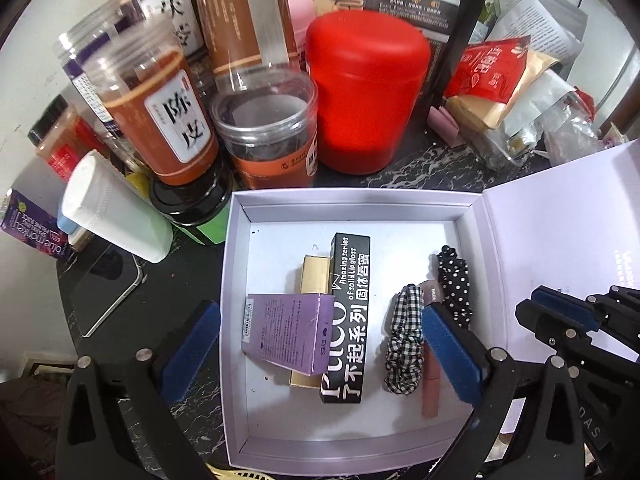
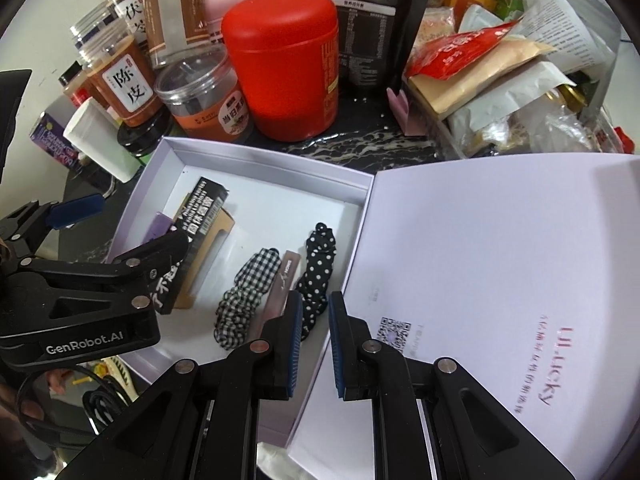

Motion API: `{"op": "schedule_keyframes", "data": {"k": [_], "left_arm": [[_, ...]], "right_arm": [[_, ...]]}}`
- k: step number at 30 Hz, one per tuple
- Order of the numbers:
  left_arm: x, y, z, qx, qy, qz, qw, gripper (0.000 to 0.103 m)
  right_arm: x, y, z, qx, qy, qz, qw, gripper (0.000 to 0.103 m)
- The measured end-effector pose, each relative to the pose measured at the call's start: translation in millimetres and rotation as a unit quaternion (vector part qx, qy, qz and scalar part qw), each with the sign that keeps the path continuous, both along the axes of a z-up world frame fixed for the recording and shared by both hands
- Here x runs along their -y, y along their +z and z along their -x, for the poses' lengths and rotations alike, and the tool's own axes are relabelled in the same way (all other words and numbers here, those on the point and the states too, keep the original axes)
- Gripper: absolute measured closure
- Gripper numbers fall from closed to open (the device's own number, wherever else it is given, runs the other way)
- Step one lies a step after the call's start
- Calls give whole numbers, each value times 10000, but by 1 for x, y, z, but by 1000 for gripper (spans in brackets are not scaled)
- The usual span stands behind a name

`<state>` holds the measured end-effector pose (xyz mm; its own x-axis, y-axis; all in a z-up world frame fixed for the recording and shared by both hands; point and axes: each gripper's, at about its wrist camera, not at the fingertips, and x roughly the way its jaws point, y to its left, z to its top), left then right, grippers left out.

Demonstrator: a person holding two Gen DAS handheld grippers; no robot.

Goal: Organize rigid objects
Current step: 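Lower the purple box with the left tool while the right tool releases the pink tube, then open both tools and withdraw them from the box toward the table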

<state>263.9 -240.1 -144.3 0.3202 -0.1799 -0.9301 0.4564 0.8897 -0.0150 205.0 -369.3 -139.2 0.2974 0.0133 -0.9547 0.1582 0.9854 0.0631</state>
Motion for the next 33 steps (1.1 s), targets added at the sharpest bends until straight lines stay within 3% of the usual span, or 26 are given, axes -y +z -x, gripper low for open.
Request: {"op": "schedule_keyframes", "data": {"k": [29,33], "left_arm": [[-72,134,56,995,507,514,9924,0],[-85,149,69,1112,611,517,9906,0]], "right_arm": [[-52,112,35,978,530,369,9931,89],[-63,126,45,1148,627,367,9907,79]]}}
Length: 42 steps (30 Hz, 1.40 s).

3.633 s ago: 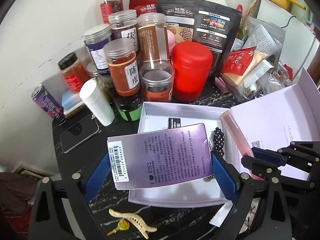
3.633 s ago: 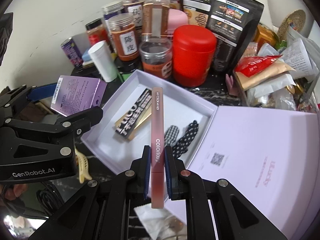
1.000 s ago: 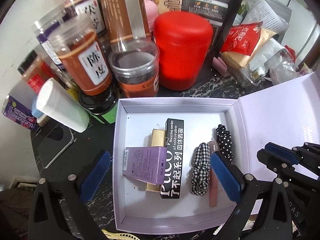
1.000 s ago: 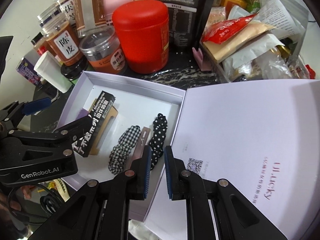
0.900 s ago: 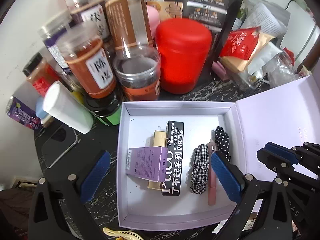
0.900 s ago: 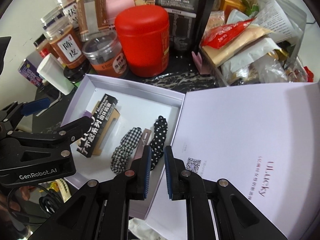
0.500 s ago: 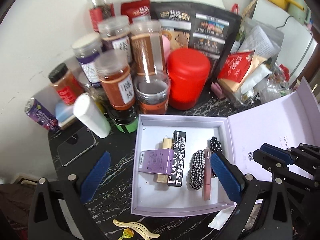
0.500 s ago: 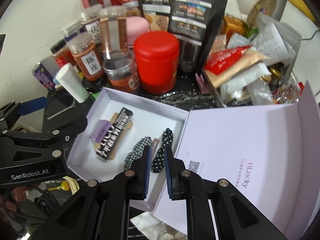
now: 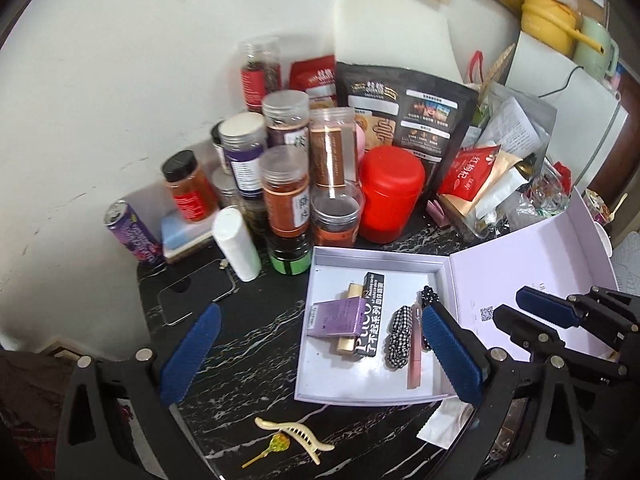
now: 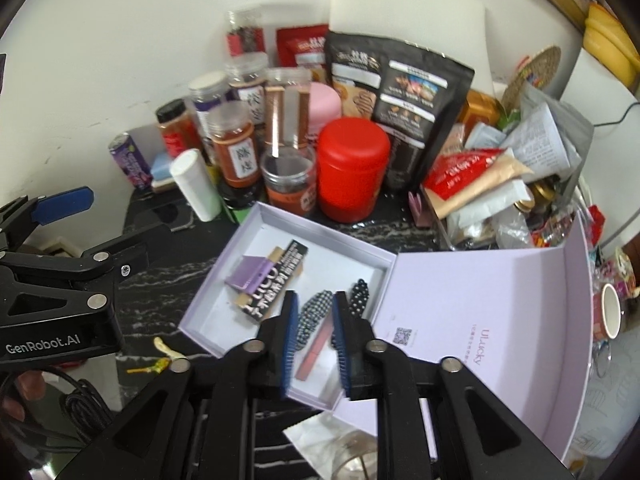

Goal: Organize rigid objects
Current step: 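Open both tools and withdraw them from the box toward the table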

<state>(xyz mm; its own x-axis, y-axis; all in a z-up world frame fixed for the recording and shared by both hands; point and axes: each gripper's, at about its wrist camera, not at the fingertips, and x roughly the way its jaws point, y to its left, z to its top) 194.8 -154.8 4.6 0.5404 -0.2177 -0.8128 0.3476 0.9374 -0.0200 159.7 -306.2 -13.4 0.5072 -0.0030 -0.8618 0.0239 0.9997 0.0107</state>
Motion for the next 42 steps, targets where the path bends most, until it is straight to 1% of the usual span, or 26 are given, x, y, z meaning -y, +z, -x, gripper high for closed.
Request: {"op": "schedule_keyframes", "data": {"k": [1,5,6,8,9,15,21,25,31,35,42], "left_arm": [[-3,3,3,19,23,8,10000,0],[-17,15,18,133,131,23,9998,0],[-21,17,22,165,167,29,9997,0],[-27,22,29,223,231,54,9995,0],[-31,24,33,261,271,78,9993,0],[-52,32,56,307,402,90,9987,0],[-76,33,80,293,573,104,9979,0],[-94,32,95,280,720,78,9970,0],[-118,24,116,304,859,19,9958,0],[-135,12,128,188,1014,6,9947,0],[-156,-11,141,-13,1210,29,9927,0]], "right_arm": [[-4,4,3,56,41,10,10000,77],[-14,15,12,167,158,20,9997,76],[-18,18,15,198,184,18,9996,73],[-23,23,21,274,241,17,9993,63],[-27,27,25,330,279,25,9991,62],[-43,37,40,428,448,-20,9981,62],[-62,38,56,451,663,-97,9967,62],[-77,35,67,429,804,-168,9957,62],[-100,20,82,286,1063,-315,9934,62],[-115,6,88,138,1250,-402,9912,62],[-134,-15,93,-46,1498,-414,9878,62]]}}
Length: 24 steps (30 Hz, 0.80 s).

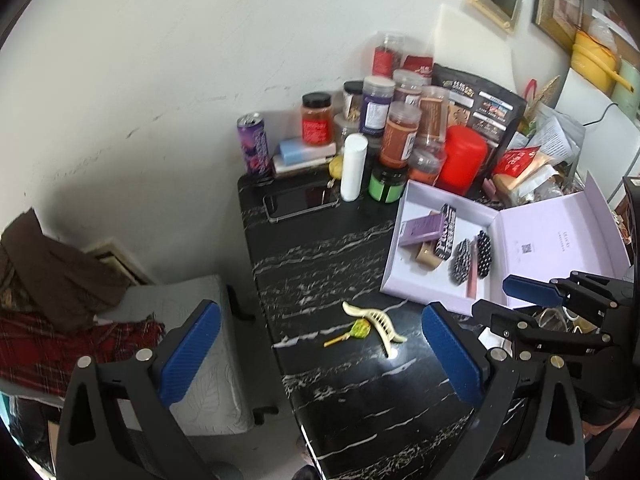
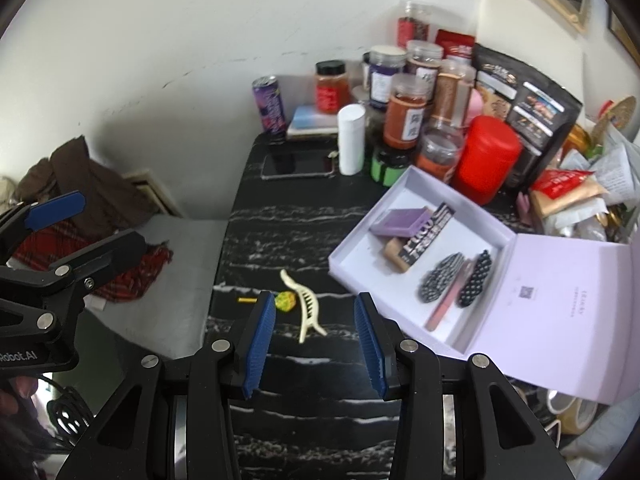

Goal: Organize rigid objects
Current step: 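Open both tools and withdraw them from the box toward the table, then grasp the cream claw clip with the right tool while the left tool grasps the lollipop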

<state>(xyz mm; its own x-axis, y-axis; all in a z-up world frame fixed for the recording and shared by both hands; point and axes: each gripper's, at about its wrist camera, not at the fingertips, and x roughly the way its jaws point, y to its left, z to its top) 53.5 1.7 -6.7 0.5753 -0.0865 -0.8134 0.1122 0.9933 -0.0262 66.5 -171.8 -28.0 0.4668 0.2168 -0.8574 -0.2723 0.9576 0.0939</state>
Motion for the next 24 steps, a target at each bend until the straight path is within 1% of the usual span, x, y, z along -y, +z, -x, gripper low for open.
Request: {"op": "schedule_keyframes", "data": {"k": [4,11,22,24], "left_arm": [[-8,-13,4,-87,78,57,9999,0],[-13,-38,4,-207,243,44,9995,0],[-14,-87,-6,-662,488,304,9961,0],[-13,-96,-10,-747,518,328,9953,0]], "right_arm": [[-9,-13,1,-92,138,-3,9999,62],[-18,-42,-1,-265,274,-15,9993,62],[-20,-94,-21,-657,404,33,9970,62],[-19,-103,-26,-734,418,32,9964,57]]}}
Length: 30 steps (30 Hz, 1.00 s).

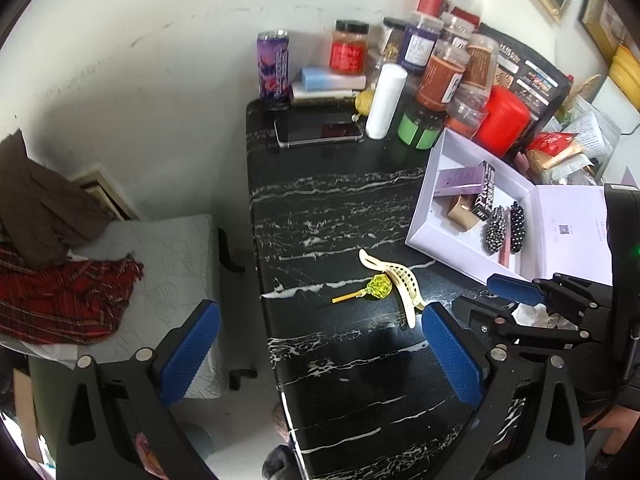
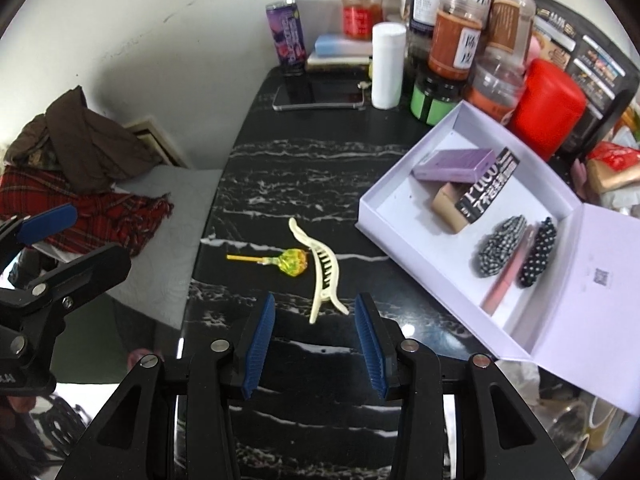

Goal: Organize rigid objects
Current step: 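Grasp the cream claw clip with the right tool while the left tool grasps the lollipop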

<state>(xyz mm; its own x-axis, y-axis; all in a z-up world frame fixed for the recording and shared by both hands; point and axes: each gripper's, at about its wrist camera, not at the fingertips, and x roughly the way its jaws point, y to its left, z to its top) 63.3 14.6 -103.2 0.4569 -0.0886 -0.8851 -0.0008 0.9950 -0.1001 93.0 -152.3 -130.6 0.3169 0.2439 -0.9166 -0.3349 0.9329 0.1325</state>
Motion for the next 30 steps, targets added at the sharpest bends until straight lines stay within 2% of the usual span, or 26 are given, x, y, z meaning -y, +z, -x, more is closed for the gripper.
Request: {"op": "schedule_keyframes", "data": {"k": [15,22,27,28,30], "left_arm": [[6,-53,-23,-341,-265,-64,9990,0],[7,-74,-38,-495,-342,-98,9981,0],[11,-82,-50,-508,-524,-117,9973,0],[12,-84,-54,-529,-545,-89,9971,0],[14,-86,-59,-544,-586,-54,9968,0]], "right_arm": [[-6,-72,-29,-564,109,21,9983,56],[-15,-95,-44,-640,212,262,9974,56],[-22,-102,-51,-585,410,381,9967,73],[-23,-102,-52,-559,459,395,9966,80],[-24,-102,-54,-546,453,432,9965,83]]}}
